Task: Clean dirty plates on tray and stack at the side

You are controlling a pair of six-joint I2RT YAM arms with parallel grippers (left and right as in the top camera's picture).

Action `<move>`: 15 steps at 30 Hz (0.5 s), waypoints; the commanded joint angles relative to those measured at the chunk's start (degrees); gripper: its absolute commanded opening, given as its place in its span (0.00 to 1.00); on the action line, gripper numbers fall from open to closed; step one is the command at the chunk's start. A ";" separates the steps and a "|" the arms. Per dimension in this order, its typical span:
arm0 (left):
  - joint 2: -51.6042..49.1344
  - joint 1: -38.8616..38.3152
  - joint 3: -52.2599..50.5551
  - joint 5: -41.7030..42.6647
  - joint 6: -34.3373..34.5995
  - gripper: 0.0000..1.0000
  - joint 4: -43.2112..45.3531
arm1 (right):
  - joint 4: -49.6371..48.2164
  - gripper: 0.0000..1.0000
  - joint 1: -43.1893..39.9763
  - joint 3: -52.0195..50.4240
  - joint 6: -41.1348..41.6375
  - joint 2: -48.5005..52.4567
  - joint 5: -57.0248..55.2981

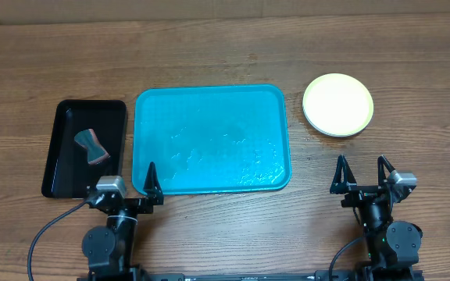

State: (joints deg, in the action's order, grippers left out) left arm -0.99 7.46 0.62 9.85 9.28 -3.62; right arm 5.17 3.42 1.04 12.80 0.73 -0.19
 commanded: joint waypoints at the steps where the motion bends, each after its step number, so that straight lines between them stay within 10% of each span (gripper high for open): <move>1: 0.81 -0.48 -0.35 -1.77 -4.70 1.00 -0.42 | -0.39 1.00 0.20 -0.57 -0.42 -0.57 0.26; 15: 0.81 -0.48 -0.35 -7.43 -7.56 1.00 -0.98 | -0.39 1.00 0.20 -0.57 -0.42 -0.57 0.26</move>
State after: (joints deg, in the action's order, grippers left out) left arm -0.95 7.46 0.62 3.60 3.16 -4.36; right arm 5.15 3.42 1.06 12.80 0.73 -0.19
